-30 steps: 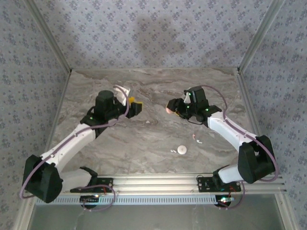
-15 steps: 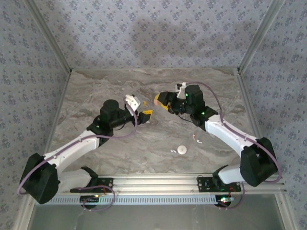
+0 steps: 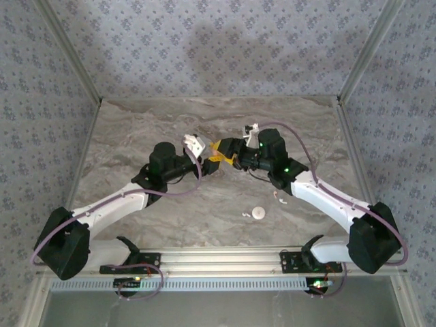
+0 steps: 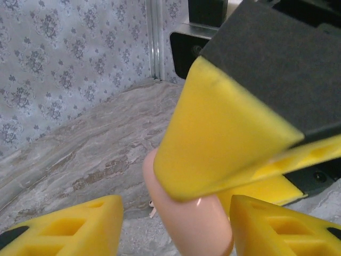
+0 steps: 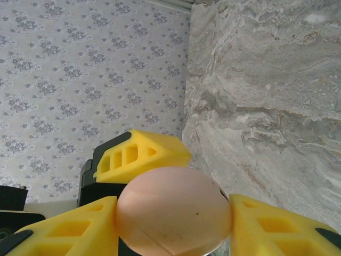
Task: Insert wireless bluetooth earbuds into charging case
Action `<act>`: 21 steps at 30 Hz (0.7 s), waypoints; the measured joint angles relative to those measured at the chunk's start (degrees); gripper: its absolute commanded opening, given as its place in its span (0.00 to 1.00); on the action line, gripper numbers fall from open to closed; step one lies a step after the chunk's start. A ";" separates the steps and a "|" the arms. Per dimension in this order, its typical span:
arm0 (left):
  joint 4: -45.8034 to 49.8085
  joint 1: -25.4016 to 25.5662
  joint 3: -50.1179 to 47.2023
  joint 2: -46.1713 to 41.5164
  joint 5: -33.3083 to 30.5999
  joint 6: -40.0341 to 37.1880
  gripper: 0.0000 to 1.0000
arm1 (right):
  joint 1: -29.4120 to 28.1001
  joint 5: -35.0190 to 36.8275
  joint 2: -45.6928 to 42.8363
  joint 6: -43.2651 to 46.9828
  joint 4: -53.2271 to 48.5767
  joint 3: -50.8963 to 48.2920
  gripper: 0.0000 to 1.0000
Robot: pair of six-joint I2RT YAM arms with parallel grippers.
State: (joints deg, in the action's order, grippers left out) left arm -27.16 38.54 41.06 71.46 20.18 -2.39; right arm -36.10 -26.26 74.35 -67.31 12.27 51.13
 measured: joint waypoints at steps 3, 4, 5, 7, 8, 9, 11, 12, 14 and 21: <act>-0.20 0.22 0.39 0.02 0.20 0.52 0.38 | -0.35 0.39 -0.02 -0.02 0.04 -0.09 0.50; -0.24 0.22 0.48 0.00 0.44 0.48 0.35 | -0.33 0.59 -0.04 -0.04 0.15 -0.22 0.50; -0.22 0.22 0.52 0.00 0.59 0.63 0.33 | -0.33 0.74 -0.11 -0.04 0.22 -0.33 0.50; -0.04 0.22 0.52 0.00 1.01 0.85 0.30 | -0.33 1.20 -0.33 -0.02 0.17 -0.39 0.50; 0.00 0.20 0.57 0.00 1.11 0.92 0.29 | -0.33 1.42 -0.46 0.00 0.15 -0.44 0.50; 0.13 0.20 0.66 0.00 1.27 0.92 0.27 | -0.35 1.49 -0.61 0.02 0.07 -0.48 0.52; 0.66 0.22 1.05 -0.02 1.62 0.92 0.25 | -0.44 1.66 -1.09 0.46 -0.28 -0.63 0.59; 1.36 0.22 1.29 -0.15 1.95 0.76 0.25 | -0.44 1.81 -1.44 0.94 -0.74 -0.63 0.65; 3.32 0.22 1.57 -0.85 2.40 -0.07 0.25 | -0.09 2.45 -2.80 2.84 -2.27 -0.74 0.70; 19.41 0.20 5.33 -4.98 6.32 -7.74 0.24 | 3.39 3.43 -15.78 27.87 -12.00 -1.99 0.75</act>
State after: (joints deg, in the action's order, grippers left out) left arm -7.75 38.74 46.39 66.48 26.50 -10.13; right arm -32.71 -22.83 58.57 -39.44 0.27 49.15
